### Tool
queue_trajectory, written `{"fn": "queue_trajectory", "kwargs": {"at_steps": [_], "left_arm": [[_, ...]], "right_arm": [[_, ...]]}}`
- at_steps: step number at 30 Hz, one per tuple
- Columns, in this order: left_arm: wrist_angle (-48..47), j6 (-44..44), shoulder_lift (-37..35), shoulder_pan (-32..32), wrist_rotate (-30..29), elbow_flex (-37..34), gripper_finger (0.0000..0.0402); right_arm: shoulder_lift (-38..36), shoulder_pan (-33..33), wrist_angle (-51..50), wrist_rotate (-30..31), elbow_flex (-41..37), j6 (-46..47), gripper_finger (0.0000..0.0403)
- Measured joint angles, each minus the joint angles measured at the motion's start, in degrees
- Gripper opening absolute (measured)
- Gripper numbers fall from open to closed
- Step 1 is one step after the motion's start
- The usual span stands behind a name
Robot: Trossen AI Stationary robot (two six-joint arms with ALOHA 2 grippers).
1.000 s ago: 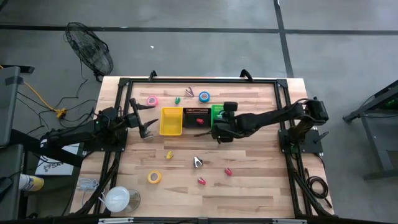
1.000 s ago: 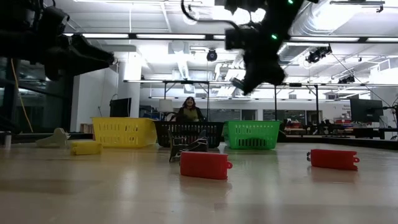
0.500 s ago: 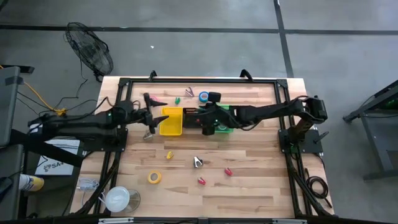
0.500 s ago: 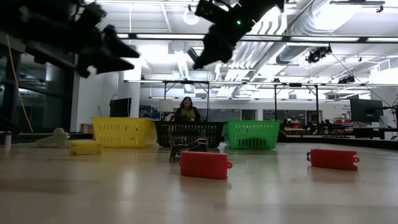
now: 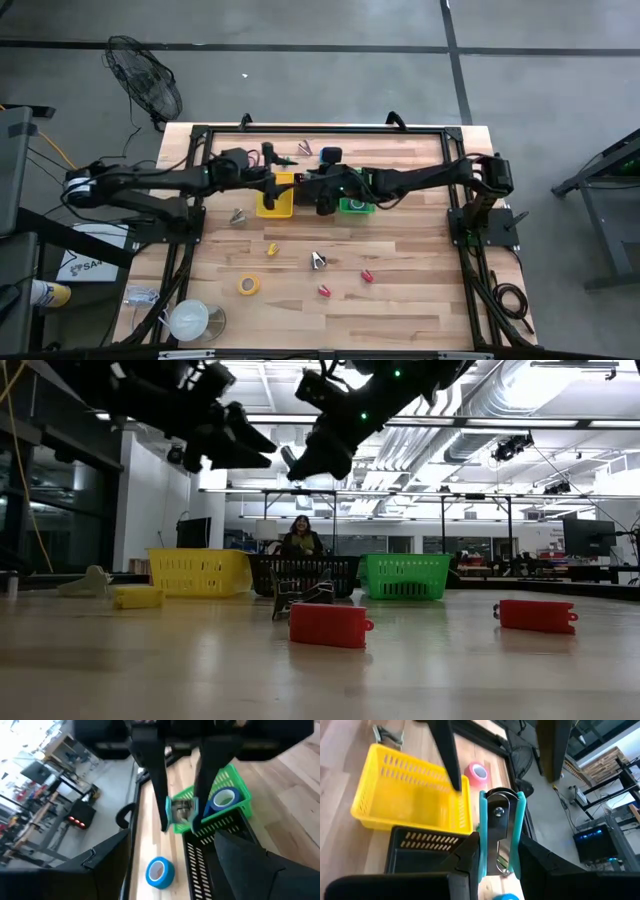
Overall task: Pick and place Stapler, Stapler remover, tape
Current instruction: Put the blue staple remover into the yellow bin
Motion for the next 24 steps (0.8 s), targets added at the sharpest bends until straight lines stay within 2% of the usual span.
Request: {"fn": "queue_trajectory", "kwargs": {"at_steps": [5,14,19,24], "left_arm": [[4.65,-1.96,2.87,-0.02,0.88,0.67,0.0282],[6.46,-3.60,3.58,-0.01,2.10,0.60,0.0278],[7.41,-4.04,3.58,-0.02,4.15,0.60,0.0253],[7.36,-4.57,3.58,-0.02,4.25,0.58,0.0226]], "right_arm": [[0.00,-0.19,1.76,-1.01,0.00,-1.12,0.0087],[0.00,-0.48,2.86,-3.05,0.00,-1.87,0.0087],[0.00,-0.74,2.93,-5.31,0.00,-1.89,0.0087],[0.00,-0.72,3.49,-4.83,0.00,-1.92,0.0087]]}}
